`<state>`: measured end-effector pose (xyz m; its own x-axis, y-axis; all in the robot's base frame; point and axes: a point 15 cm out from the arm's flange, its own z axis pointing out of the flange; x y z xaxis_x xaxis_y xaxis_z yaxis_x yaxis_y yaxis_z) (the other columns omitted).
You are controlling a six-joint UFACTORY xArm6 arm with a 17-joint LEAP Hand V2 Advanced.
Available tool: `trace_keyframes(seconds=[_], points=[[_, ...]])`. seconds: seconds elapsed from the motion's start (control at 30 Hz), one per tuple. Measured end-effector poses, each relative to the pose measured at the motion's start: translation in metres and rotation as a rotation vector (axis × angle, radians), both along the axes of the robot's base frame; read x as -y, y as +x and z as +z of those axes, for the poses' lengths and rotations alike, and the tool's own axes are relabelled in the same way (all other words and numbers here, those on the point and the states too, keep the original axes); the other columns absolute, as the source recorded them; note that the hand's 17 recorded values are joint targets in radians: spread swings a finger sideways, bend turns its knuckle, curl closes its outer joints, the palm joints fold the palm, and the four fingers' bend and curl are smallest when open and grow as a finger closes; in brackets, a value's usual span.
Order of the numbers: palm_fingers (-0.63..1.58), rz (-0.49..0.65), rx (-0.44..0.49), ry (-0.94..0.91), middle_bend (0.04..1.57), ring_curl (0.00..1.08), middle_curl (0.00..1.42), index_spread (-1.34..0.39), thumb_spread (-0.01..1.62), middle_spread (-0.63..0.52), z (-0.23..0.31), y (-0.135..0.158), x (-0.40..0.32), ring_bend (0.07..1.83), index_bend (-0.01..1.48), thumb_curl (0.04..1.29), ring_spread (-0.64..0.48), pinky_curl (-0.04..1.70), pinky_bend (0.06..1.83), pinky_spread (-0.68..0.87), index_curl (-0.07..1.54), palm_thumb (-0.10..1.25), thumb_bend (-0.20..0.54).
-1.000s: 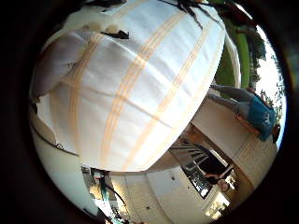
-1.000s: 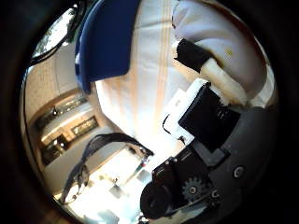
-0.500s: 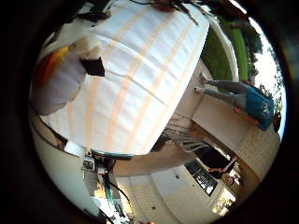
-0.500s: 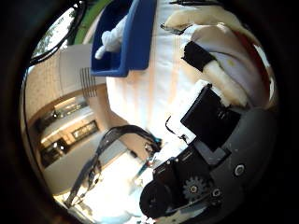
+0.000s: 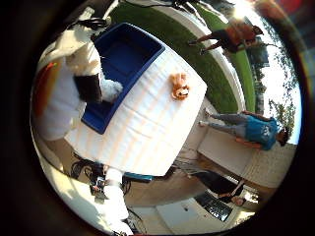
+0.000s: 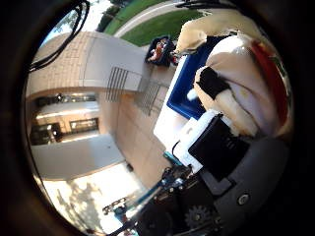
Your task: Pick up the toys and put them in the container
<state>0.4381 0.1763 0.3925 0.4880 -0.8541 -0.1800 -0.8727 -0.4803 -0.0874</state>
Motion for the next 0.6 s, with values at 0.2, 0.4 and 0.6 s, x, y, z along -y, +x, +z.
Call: trace_keyframes(seconds=[0.2,0.4,0.6], points=[[0.71,-0.020,0.046,0.037,1.31,0.87,0.99,-0.80,1.20,-0.19,-0.053,0.056,-0.036,1.50,0.80,0.60,-0.13,0.78,1.59,0.13,0.74,0.90,-0.024],[0.59,-0.026,-0.006,0.020,1.17,0.77,0.89,-0.71,1.23,-0.12,-0.106,0.091,-0.052,1.40,0.68,0.55,-0.03,0.75,1.50,0.21,0.82,0.87,-0.024],[-0.20,-0.010,-0.125,-0.020,0.57,0.62,0.63,-0.46,1.22,-0.03,-0.139,0.087,-0.049,1.10,0.46,0.50,0.13,0.68,1.31,0.32,0.74,0.80,-0.037]])
